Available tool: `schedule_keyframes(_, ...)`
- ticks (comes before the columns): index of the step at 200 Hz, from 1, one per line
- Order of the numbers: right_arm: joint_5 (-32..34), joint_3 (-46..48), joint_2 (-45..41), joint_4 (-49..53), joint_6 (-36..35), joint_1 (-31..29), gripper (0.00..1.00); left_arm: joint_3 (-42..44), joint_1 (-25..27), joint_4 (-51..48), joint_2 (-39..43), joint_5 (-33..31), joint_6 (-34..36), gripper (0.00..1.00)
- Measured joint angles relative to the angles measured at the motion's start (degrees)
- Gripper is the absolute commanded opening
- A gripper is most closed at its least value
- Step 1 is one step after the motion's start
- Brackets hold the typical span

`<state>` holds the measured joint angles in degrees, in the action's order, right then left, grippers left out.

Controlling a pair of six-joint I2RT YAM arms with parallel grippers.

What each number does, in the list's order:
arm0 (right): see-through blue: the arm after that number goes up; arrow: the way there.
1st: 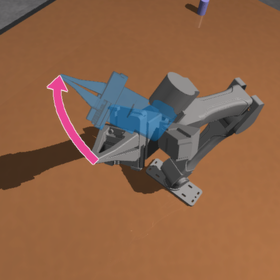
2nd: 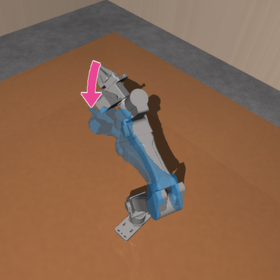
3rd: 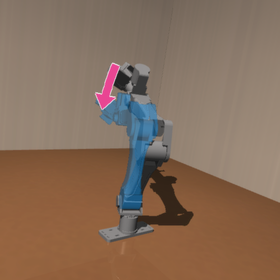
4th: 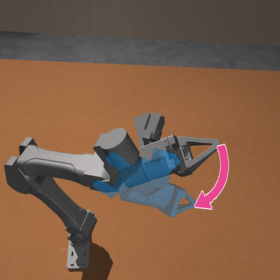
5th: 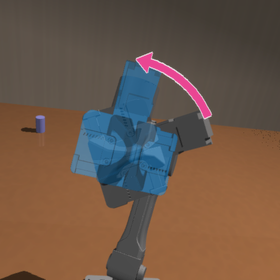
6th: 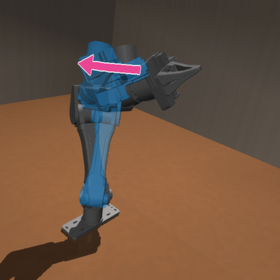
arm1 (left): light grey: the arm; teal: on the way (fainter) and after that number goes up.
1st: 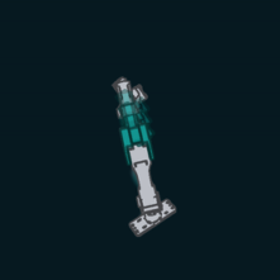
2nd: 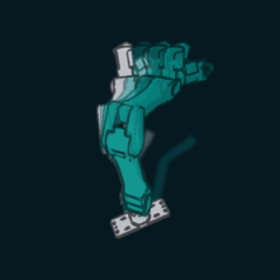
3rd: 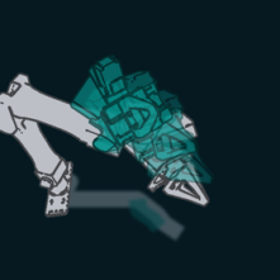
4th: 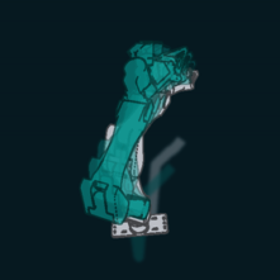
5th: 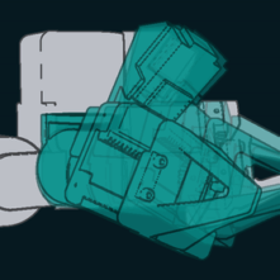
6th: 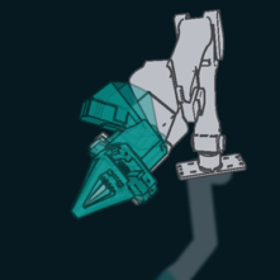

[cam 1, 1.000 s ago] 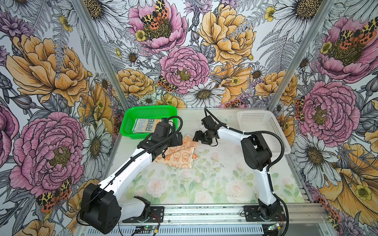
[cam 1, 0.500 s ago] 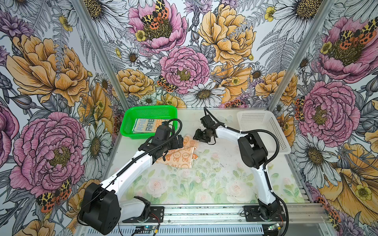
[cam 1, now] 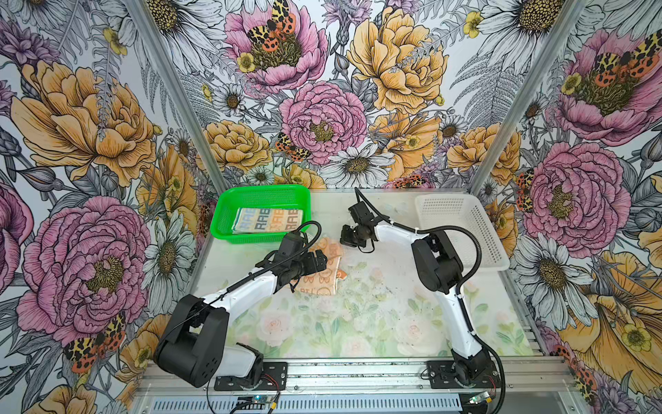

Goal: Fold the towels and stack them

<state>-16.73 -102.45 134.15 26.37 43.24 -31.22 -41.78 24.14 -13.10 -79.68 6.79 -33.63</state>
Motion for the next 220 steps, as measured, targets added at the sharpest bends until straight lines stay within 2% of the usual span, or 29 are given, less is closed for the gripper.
schedule_keyframes(72, -0.04, -0.09, -0.09, -0.09, -0.17, 0.72, 0.00, 0.22, 3.43, 5.09, -8.79, 1.75, -1.40, 0.99)
schedule_keyframes(111, 0.48, 8.28, -6.10, 1.31, -1.29, 3.80, 0.00, -1.66, 6.97, 9.05, -12.44, 1.86, -3.17, 0.99)
schedule_keyframes(158, 2.73, 19.41, -15.78, 2.62, -3.96, 9.44, 0.00, -6.73, 14.45, 11.37, -17.68, 2.12, -6.05, 0.99)
schedule_keyframes(220, 4.76, 26.80, -23.02, 2.97, -7.37, 13.11, 0.00, -13.44, 21.46, 11.72, -22.95, 4.24, -8.68, 0.99)
